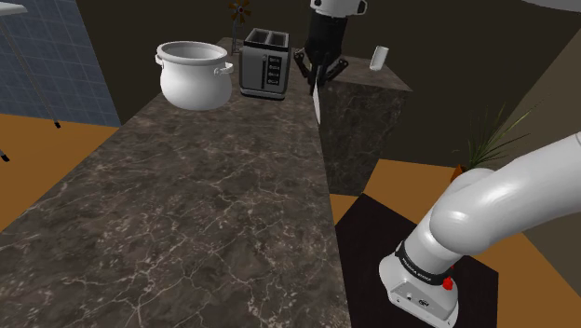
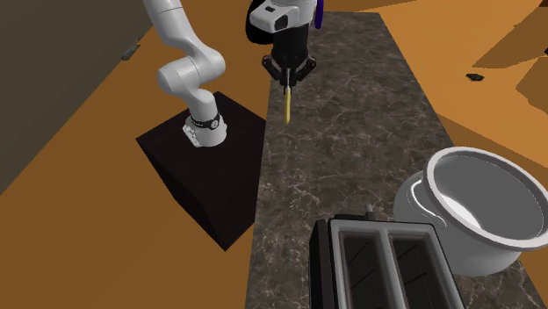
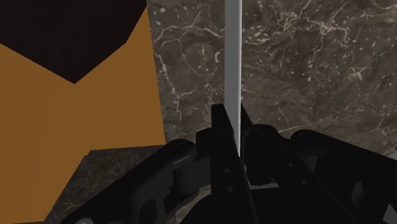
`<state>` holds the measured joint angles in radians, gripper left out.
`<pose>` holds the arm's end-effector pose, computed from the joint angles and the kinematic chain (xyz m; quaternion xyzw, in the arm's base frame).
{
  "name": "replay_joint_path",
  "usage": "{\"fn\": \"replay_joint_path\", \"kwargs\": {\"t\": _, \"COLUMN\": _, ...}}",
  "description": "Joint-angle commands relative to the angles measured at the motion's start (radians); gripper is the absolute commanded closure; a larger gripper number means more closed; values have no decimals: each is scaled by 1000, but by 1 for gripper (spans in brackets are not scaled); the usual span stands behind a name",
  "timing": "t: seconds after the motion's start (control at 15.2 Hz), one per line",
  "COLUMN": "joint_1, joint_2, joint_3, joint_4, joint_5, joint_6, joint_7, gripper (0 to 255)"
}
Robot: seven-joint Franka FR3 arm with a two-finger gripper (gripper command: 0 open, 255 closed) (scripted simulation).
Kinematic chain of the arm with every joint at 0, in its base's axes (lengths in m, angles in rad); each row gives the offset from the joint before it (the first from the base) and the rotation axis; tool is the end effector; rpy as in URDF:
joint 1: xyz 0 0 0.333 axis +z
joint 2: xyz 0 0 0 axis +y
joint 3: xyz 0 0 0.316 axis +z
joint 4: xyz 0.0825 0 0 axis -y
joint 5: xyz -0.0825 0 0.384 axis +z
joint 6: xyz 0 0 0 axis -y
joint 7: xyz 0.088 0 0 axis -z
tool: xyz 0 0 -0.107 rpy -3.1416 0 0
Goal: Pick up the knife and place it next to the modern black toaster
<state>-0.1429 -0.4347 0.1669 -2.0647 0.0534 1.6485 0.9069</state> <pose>0.4212 0.0281 0.6055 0.9001 -0.4356 0.0097 0.0046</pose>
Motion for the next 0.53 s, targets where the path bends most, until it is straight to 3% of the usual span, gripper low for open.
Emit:
{"fn": "replay_joint_path", "kwargs": {"t": 0.0, "joint_1": -1, "joint_2": 5, "joint_3": -1, "joint_4": 32, "joint_5": -1, "joint_6": -27, "joint_7": 0, "gripper": 255}}
{"fn": "replay_joint_path", "kwargs": {"t": 0.46, "joint_1": -4, "joint_2": 30, "joint_3": -3, "joint_4": 149, "joint_5": -6, "joint_6": -120, "joint_7": 2, "gripper": 255}}
